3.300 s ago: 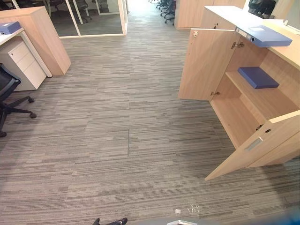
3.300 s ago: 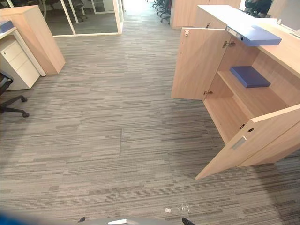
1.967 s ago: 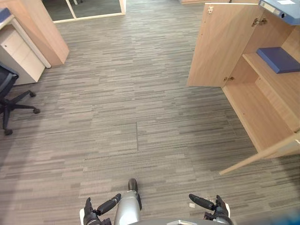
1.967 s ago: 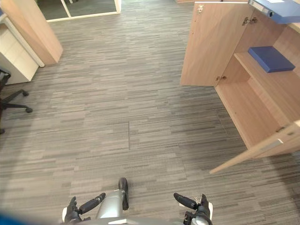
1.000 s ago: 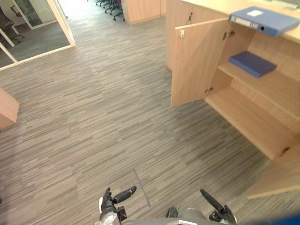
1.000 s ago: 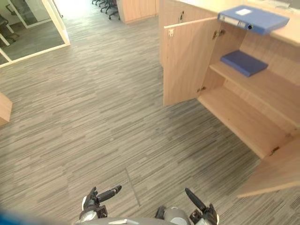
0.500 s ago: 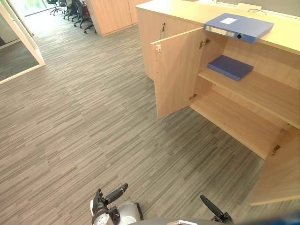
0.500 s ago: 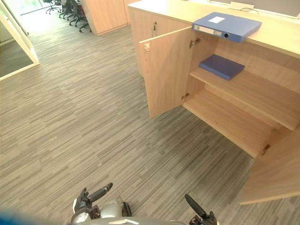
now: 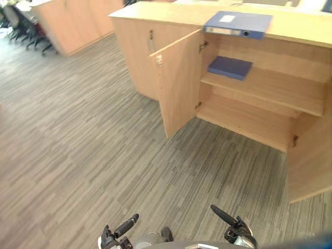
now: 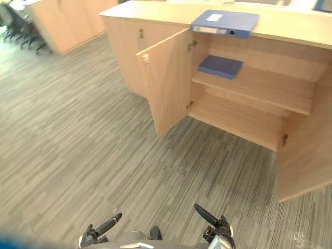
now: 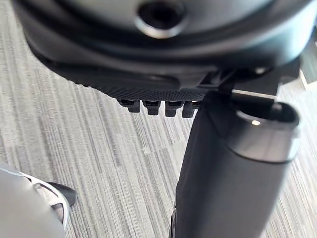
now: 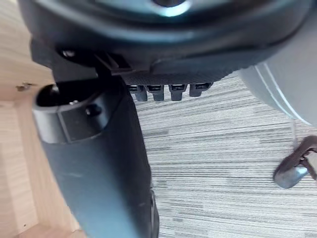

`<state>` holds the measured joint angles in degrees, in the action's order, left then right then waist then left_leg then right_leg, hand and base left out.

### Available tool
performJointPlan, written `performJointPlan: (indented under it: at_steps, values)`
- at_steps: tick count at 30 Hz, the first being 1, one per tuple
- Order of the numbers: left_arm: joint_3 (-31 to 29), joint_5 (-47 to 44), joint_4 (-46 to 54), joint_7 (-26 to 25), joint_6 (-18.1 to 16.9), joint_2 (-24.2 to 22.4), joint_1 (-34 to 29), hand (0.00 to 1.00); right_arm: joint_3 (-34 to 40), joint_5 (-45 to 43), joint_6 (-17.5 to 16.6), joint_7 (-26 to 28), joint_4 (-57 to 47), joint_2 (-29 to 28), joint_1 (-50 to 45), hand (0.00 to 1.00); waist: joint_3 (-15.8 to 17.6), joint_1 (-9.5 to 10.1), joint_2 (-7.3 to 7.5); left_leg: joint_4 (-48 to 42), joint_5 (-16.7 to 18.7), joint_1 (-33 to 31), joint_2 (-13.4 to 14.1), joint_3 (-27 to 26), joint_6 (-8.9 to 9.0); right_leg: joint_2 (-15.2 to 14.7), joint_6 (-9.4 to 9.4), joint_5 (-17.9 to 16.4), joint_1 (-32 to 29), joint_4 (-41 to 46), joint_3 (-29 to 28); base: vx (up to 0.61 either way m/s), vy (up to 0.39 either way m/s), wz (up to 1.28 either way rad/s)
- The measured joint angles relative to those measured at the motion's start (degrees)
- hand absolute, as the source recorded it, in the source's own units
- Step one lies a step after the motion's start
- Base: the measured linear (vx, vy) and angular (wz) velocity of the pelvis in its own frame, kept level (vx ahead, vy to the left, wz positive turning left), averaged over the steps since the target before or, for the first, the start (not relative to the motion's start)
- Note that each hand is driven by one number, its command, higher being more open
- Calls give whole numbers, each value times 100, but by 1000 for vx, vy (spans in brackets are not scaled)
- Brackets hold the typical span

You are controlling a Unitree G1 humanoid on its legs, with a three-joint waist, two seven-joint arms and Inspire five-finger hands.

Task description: Walk over to the cabinet, pick up the folder, carry it to the office cabinet, place the folder inside the office cabinet, then close the office cabinet door

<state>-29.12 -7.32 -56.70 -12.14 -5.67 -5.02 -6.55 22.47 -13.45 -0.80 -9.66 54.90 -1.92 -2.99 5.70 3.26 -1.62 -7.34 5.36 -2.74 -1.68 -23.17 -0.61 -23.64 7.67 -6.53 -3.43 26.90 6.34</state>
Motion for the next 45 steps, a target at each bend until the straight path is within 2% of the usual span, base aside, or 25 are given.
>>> performJointPlan:
  at_steps: [2,3,4,7,8,9,10,13,15,16,17,20,22,25,27,29,31,33,34,35,36,37,40,43,45]
  values:
    - [148,4,10,3,-13,17,10,100,-100,0,-19,1,66,10,41,100,-34,-39,15,315,-7,172,-34,29,0,142,-28,-173,-116,-13,475,11,118,-50]
    - [220,6,20,4,-27,32,14,100,-125,-1,-49,21,137,2,97,100,-34,-41,-17,433,-18,168,-10,120,0,416,-32,-359,-278,-24,488,44,27,-63]
    - [374,5,-7,-8,-27,64,61,100,-129,-5,-69,68,185,-50,190,100,29,-46,-51,511,-97,155,103,301,-78,981,-125,-533,-530,-36,521,26,9,-62]
    - [531,87,-196,15,-7,177,333,100,-115,-8,-101,59,159,-85,274,100,206,-72,-15,510,-194,196,308,399,-180,1920,-285,-566,-906,-256,569,50,-117,-31]
    - [540,123,-216,21,-6,206,380,100,-105,-9,-103,50,162,-70,273,100,235,-93,18,520,-193,209,304,461,-175,2015,-327,-539,-953,-409,563,77,-179,22]
    - [541,167,-224,52,-5,247,427,100,-68,-11,-100,41,161,-71,267,100,293,-143,105,548,-194,269,264,573,-135,2075,-523,-380,-952,-658,545,147,-205,74]
    - [539,229,-264,90,-5,258,482,100,240,-11,-99,31,218,-19,159,100,284,-243,133,730,-203,404,207,826,-54,2055,-987,-170,-784,-792,705,190,-206,84]
    - [518,245,-209,141,-1,170,552,100,555,-15,-60,-44,254,-25,-103,100,274,-254,157,289,-103,439,324,891,83,1974,-1134,-362,-621,-796,1117,280,-240,77]
    - [364,288,-76,157,7,37,537,100,534,-53,-30,-47,200,-22,-223,100,251,-309,54,-1018,299,303,701,1014,602,2189,-1170,-415,-350,-971,1233,308,-251,44]
    - [308,285,-65,182,28,31,555,100,495,-31,-31,-33,196,-26,-223,100,257,-331,65,-1599,352,127,812,1025,684,2242,-1204,-436,-244,-1054,1258,258,-254,14]
    - [174,283,102,235,78,23,551,100,407,-18,-29,-5,197,-15,-231,100,297,-314,59,-3640,364,-525,1168,1121,752,2433,-1279,-483,128,-1239,1252,206,-225,-12]
    - [66,281,293,243,90,11,444,100,266,-17,-36,28,163,20,-243,100,319,-261,36,-5394,383,-1043,1438,1084,716,2628,-1365,-620,586,-1404,1016,177,-100,-48]
    - [68,280,392,247,91,12,370,100,127,-17,-21,31,152,61,-292,100,338,-157,35,-5754,456,-1287,1542,916,577,2695,-1377,-705,841,-1463,775,255,-18,-64]
    - [62,255,567,235,101,19,205,100,-165,-17,48,18,148,114,-363,100,369,-26,125,-5042,609,-1770,1507,793,330,2576,-1305,-787,1175,-1619,421,218,41,-59]
    - [75,202,697,212,99,16,182,100,-382,-11,69,5,109,138,-362,100,392,4,205,-4130,608,-1912,1377,861,334,2388,-1190,-828,1304,-1667,275,354,114,-47]
    - [77,210,693,204,94,12,163,100,-369,-8,65,14,82,96,-307,100,401,19,239,-2752,474,-1821,1146,1006,308,2197,-946,-856,1430,-1695,144,436,199,-40]
    - [74,212,644,197,91,14,169,100,-337,-8,61,14,70,38,-293,100,385,45,253,-1326,-47,-1717,859,1438,308,2021,-651,-1012,1666,-1703,18,440,252,-27]
    - [73,173,508,177,87,10,163,100,-314,-6,56,7,60,49,-325,100,278,135,171,-782,-618,-1655,762,1647,253,1955,-409,-1148,1779,-1690,-167,470,321,-49]
    - [9,102,396,164,95,47,144,100,-186,-6,44,6,88,4,-333,100,176,158,153,-827,-990,-1631,711,1712,446,1831,-224,-1251,1866,-1653,-340,489,367,-47]
    - [-68,117,355,171,109,81,197,100,-109,-8,57,4,93,-71,-315,100,120,140,283,-937,-916,-1663,563,1611,318,1649,-153,-1249,1823,-1582,-382,469,359,-59]
    - [-74,123,358,153,88,96,192,100,18,-6,55,0,98,-119,-263,100,35,196,376,-953,-680,-1575,474,1321,203,1369,110,-1101,1550,-1236,-522,346,273,-56]
    - [-79,117,354,130,84,86,190,100,78,-3,58,18,100,-149,-215,100,36,230,373,-965,-567,-1481,451,1168,165,1254,216,-1003,1444,-1038,-575,419,353,-101]
    - [64,103,226,61,90,53,136,100,116,68,136,87,134,-175,-35,100,10,255,214,-885,-109,-797,312,520,-123,712,8,-391,705,600,-706,420,444,-114]
    - [502,101,127,92,70,146,96,100,104,249,151,128,321,-150,269,100,-119,244,-15,-393,-51,-259,250,-132,-211,39,-494,-4,-98,1101,270,224,375,-103]
    - [798,110,135,93,58,274,127,100,72,315,107,189,551,-141,428,100,-133,64,-1,1,-57,-21,153,-149,-201,24,-289,-160,-263,737,917,107,149,-27]
